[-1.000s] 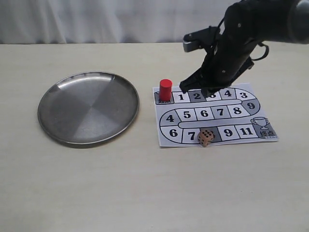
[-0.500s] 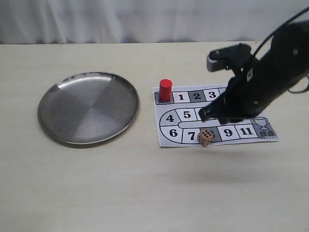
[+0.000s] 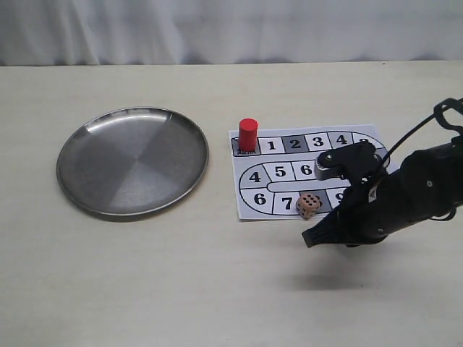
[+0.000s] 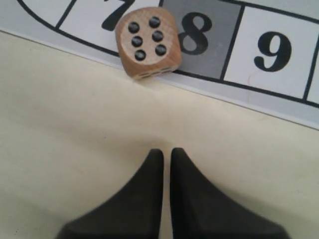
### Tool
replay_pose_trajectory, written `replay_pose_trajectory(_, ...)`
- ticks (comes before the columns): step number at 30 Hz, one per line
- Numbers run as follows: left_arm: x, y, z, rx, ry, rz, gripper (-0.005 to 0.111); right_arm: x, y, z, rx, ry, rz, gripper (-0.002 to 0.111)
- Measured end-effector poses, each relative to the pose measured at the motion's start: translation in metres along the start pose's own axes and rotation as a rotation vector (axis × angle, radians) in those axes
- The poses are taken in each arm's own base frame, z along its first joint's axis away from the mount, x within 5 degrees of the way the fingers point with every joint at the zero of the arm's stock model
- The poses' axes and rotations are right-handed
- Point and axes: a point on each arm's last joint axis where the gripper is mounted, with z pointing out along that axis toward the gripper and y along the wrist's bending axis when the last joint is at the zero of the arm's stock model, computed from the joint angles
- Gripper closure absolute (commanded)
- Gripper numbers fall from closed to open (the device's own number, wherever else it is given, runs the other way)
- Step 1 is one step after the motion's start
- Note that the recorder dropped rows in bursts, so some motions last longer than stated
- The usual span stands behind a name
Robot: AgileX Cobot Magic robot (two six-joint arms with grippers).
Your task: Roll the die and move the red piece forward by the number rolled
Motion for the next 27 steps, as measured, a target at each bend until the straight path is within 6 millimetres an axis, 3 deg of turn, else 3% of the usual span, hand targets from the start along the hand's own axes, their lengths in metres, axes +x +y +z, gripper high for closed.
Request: replay_pose_trajectory(27, 0.0, 0.0, 0.0, 0.0, 0.0, 0.0, 0.107, -0.0002, -0.0001, 0.0097, -0.001, -0.003, 0.011, 0.104)
